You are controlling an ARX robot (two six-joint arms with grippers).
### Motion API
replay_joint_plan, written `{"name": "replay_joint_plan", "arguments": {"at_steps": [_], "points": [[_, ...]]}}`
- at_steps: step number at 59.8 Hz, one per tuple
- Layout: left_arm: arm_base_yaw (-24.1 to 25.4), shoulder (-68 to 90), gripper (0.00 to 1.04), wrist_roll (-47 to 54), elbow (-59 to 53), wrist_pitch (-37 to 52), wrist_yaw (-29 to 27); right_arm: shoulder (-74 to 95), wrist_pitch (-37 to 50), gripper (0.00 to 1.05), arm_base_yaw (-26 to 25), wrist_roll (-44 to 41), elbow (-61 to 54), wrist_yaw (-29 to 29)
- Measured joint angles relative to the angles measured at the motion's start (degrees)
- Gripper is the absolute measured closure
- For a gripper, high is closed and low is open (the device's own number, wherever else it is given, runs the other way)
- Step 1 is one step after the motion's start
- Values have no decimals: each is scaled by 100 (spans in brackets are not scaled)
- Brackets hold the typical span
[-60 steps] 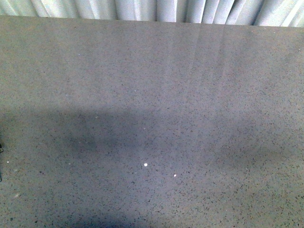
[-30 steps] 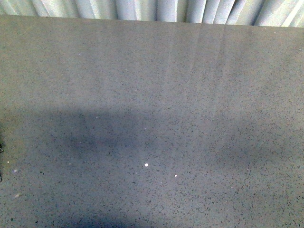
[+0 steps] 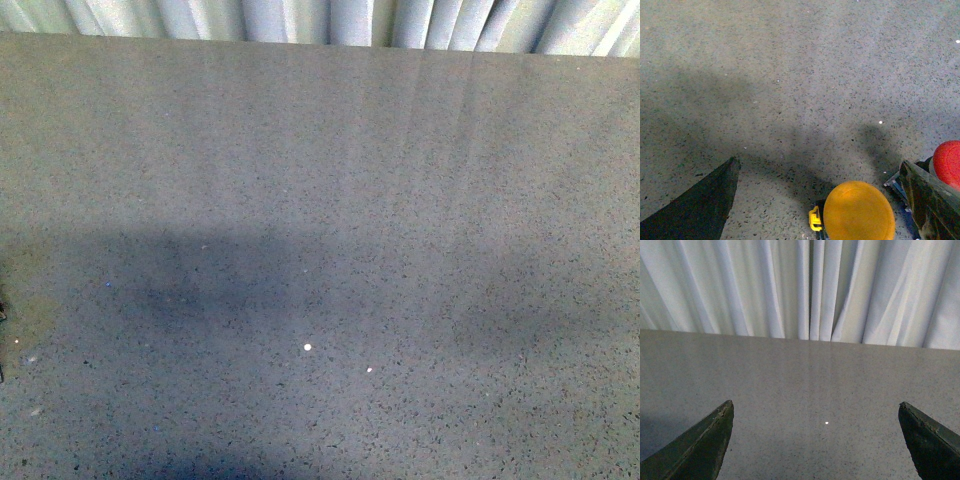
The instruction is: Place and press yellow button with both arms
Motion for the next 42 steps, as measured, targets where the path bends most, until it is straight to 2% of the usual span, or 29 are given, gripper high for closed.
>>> {"name": "replay_joint_plan", "arguments": {"at_steps": [15,42], "points": [[-184,286,9,24,-11,223,-181,0,0,9,0,0,0,0],[-201,706,9,44,-11,437,-256,0,0,9,0,0,0,0]]}}
